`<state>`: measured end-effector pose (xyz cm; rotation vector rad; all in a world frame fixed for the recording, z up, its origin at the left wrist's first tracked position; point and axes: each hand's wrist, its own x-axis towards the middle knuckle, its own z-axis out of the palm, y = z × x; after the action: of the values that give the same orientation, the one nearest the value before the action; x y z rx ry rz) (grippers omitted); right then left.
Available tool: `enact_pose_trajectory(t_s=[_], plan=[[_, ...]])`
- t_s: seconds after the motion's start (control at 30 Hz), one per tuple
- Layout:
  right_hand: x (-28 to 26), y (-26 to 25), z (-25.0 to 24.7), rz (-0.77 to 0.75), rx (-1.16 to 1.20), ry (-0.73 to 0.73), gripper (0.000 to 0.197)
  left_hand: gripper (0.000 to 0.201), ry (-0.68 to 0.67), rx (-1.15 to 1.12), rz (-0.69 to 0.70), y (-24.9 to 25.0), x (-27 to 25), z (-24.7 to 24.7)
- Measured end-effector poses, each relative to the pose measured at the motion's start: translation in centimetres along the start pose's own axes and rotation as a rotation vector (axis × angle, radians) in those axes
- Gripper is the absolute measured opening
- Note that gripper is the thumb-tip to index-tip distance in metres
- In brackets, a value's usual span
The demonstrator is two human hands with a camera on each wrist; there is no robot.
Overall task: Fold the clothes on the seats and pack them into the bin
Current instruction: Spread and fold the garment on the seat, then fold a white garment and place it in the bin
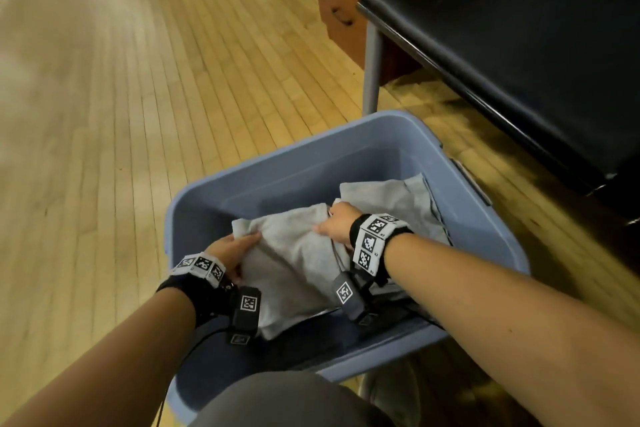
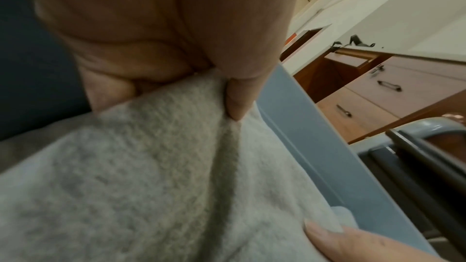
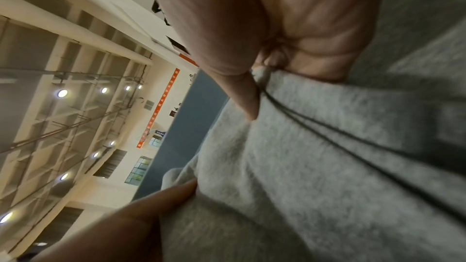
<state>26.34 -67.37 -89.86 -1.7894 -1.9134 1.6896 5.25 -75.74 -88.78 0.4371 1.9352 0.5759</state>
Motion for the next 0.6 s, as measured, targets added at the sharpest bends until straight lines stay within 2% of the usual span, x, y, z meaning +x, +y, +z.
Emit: enact_pose_trajectory(t_s=[0.07,0.17,0.2,0.23,0.3,0.4,0.5,0.6], plan=[[0.9,0.2,0.6,0.038,-0.002,-0.025,0.028,0.041,0.049,0.096,0.016,-1.9,4.4,-0.9],[2.1,0.7,0.9,0.073,0.140,-0.061,0.025,0.069,0.186,0.228,0.041,-3.1,11.3,-3.1],[2.3,0.6,0.5,0.077,0.176,-0.064,0.025,0.063,0.209,0.248,0.043,-2.2,11.6,-3.5],[2.1,0.4,-0.2,0.063,0.186,-0.059,0.027,0.048,0.215,0.236,0.050,-1.1,11.1,-3.6],[1.1,-0.6,-1.9,0.038,0.235,-0.052,0.026,0.029,0.137,0.123,0.065,3.0,4.6,-2.1],[-0.8,-1.5,-4.9,0.048,0.347,-0.004,0.035,0.026,-0.022,0.040,0.077,5.9,0.6,-0.6],[-3.3,-1.6,-7.8,0.027,0.358,0.119,0.029,0.019,0.040,0.141,0.221,8.3,-1.1,0.8],[-6.5,-1.5,-10.8,0.006,0.324,0.223,0.034,0.010,-0.029,0.165,0.310,11.3,-4.3,2.7]])
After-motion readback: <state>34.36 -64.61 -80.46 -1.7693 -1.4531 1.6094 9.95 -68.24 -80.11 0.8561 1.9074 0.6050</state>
